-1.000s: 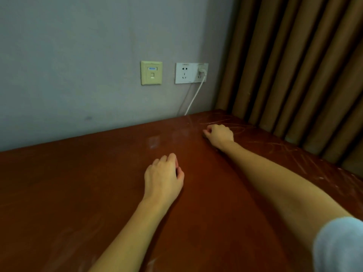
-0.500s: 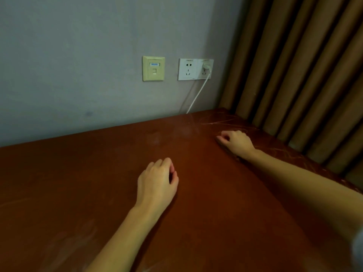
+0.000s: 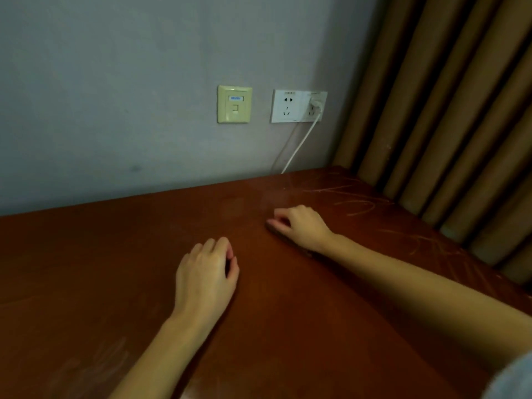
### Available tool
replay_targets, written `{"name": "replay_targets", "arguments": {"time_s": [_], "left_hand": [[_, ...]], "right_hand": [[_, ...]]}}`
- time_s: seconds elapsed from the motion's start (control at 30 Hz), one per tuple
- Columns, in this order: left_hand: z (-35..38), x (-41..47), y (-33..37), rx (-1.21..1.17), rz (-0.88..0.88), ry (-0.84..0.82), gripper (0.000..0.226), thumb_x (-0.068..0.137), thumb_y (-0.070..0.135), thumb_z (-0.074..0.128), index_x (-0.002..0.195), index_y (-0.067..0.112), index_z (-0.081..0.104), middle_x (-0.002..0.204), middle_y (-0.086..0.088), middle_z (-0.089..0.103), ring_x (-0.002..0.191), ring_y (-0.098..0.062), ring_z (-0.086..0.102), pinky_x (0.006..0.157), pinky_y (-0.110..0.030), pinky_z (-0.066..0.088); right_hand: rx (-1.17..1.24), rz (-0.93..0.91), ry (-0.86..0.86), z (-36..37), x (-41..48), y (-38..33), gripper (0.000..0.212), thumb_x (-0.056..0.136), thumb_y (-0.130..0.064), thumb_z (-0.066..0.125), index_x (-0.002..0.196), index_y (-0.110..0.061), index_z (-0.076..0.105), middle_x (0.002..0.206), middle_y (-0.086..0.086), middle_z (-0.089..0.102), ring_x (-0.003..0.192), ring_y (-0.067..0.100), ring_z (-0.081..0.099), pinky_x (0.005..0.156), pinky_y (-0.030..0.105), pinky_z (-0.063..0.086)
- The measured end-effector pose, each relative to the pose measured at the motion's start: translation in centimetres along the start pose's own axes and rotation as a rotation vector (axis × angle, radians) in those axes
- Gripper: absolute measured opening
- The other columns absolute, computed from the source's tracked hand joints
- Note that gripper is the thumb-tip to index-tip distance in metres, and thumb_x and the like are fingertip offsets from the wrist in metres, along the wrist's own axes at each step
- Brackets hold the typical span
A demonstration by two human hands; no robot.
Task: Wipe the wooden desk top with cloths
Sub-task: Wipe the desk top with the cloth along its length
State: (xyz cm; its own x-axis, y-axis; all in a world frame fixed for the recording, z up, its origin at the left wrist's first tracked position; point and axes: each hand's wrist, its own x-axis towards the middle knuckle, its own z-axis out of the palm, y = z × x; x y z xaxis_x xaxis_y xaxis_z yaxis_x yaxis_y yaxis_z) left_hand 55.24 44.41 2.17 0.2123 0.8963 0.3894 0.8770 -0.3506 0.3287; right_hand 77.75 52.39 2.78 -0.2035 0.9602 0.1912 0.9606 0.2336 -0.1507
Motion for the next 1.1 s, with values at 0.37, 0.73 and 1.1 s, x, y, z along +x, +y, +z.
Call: {"name": "replay_targets", "arguments": {"time_s": [0.37,0.73,1.1], "left_hand": [[0.7,0.3,-0.1,0.006,-0.005,-0.014,0.005,0.094,0.032,0.047,0.095,0.028,0.048,0.086,0.012,0.051,0.077,-0.006,0.048,0.07,-0.02,0.041],[0.6,0.2,-0.2,-0.002,-0.002,0.004,0.007,0.091,0.03,0.053,0.087,0.028,0.048,0.077,0.011,0.049,0.069,-0.009,0.047,0.062,-0.023,0.038],[0.6,0.4,-0.1,-0.023,-0.018,-0.036,0.004,0.095,0.034,0.044,0.095,0.03,0.045,0.085,0.014,0.048,0.076,-0.004,0.046,0.067,-0.018,0.036]], "right_hand": [[-0.081,0.368,0.095,-0.5,5.0,8.0,0.031,0.096,-0.045,0.044,0.084,-0.021,0.061,0.087,0.01,0.065,0.083,0.032,0.064,0.07,0.037,0.049],[-0.026,0.023,0.042,1.4,4.8,-1.8,0.031,0.094,-0.049,0.047,0.084,-0.021,0.058,0.086,0.009,0.067,0.085,0.035,0.063,0.068,0.036,0.045],[-0.095,0.395,0.101,0.3,9.1,6.8,0.031,0.096,-0.045,0.044,0.093,-0.022,0.064,0.098,0.015,0.067,0.094,0.036,0.062,0.077,0.037,0.048]]}}
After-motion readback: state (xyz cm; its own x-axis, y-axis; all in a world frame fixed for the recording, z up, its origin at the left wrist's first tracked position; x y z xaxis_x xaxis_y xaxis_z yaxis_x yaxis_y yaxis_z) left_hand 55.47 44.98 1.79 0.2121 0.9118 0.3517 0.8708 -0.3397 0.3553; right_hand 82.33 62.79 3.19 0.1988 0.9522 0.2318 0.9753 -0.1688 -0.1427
